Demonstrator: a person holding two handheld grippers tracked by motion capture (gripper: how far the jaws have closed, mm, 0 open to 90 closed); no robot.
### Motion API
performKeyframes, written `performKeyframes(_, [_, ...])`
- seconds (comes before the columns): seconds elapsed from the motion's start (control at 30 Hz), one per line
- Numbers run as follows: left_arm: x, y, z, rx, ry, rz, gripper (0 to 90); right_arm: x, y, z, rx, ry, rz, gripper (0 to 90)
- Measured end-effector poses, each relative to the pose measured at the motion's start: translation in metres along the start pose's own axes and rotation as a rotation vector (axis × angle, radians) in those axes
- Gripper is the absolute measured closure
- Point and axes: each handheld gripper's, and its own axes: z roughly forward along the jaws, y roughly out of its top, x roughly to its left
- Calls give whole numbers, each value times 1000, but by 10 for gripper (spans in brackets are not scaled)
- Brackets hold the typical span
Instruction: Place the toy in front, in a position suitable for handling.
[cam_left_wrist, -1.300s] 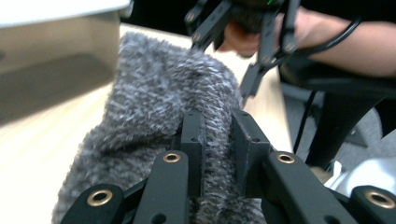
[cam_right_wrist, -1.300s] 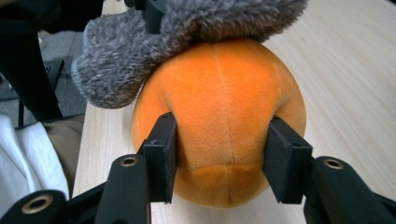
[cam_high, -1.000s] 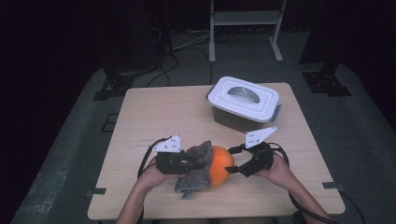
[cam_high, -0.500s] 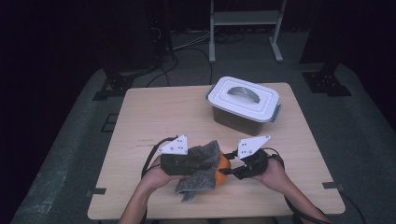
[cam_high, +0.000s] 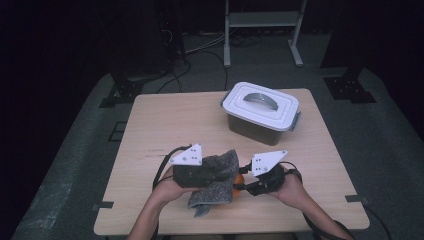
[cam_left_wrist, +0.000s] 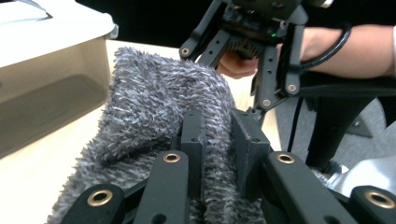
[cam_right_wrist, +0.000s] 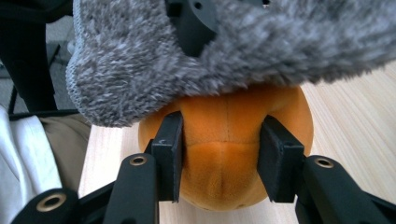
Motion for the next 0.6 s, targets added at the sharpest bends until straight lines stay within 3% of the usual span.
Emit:
performKeyframes(0.17, [7, -5, -5, 4, 35, -24, 765, -6, -7, -2, -5, 4, 27, 554])
performKeyframes(0.23, [15, -14, -11, 4, 55, -53, 765, -9, -9, -3, -8, 10, 39, 554])
performKeyframes(0.37, [20, -24, -12, -8, 47, -90, 765, -14, -13, -3, -15, 21, 74, 522])
performKeyframes(0.53, [19, -25, -9, -3, 25, -92, 766, -23, -17, -3, -34, 79, 179, 355])
performKeyframes(0.6, [17, -25, -5, 1, -7, -89, 766, -25, -18, -1, -41, 101, 209, 332])
